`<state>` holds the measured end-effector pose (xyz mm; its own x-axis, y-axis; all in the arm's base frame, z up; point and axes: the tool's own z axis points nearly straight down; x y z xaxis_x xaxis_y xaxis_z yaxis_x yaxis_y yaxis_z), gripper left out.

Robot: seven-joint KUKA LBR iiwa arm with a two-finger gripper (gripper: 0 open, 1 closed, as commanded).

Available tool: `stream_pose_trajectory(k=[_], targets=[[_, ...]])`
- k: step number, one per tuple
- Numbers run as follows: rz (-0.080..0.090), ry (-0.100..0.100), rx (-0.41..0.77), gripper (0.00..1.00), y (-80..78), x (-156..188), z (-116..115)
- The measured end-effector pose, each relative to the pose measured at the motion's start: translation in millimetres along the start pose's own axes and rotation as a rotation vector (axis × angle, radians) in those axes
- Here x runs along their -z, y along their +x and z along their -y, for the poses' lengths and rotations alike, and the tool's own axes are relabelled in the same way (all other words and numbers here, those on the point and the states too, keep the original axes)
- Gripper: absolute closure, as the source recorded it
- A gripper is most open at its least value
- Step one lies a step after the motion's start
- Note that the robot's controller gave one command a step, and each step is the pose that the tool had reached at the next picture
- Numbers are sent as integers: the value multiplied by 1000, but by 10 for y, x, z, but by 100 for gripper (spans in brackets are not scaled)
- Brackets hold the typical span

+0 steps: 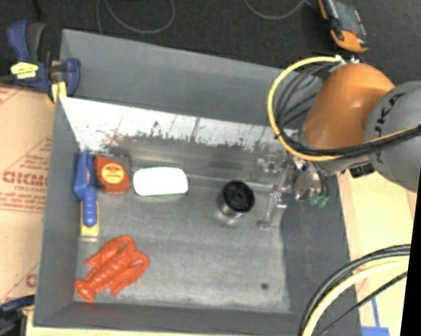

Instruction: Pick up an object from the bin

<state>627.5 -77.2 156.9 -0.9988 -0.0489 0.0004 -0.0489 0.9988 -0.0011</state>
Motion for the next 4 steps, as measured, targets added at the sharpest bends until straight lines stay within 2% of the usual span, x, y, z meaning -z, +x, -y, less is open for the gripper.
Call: stream_pose_trajectory(k=[1, 2, 3, 4], targets=[[6, -2, -153, 0, -94, -345, -60], [18, -1, -176, 0, -184, -838, -47], [17, 2, -309, 100, -166, -788, -97], [17, 2, -308, 100, -167, -788, -97]])
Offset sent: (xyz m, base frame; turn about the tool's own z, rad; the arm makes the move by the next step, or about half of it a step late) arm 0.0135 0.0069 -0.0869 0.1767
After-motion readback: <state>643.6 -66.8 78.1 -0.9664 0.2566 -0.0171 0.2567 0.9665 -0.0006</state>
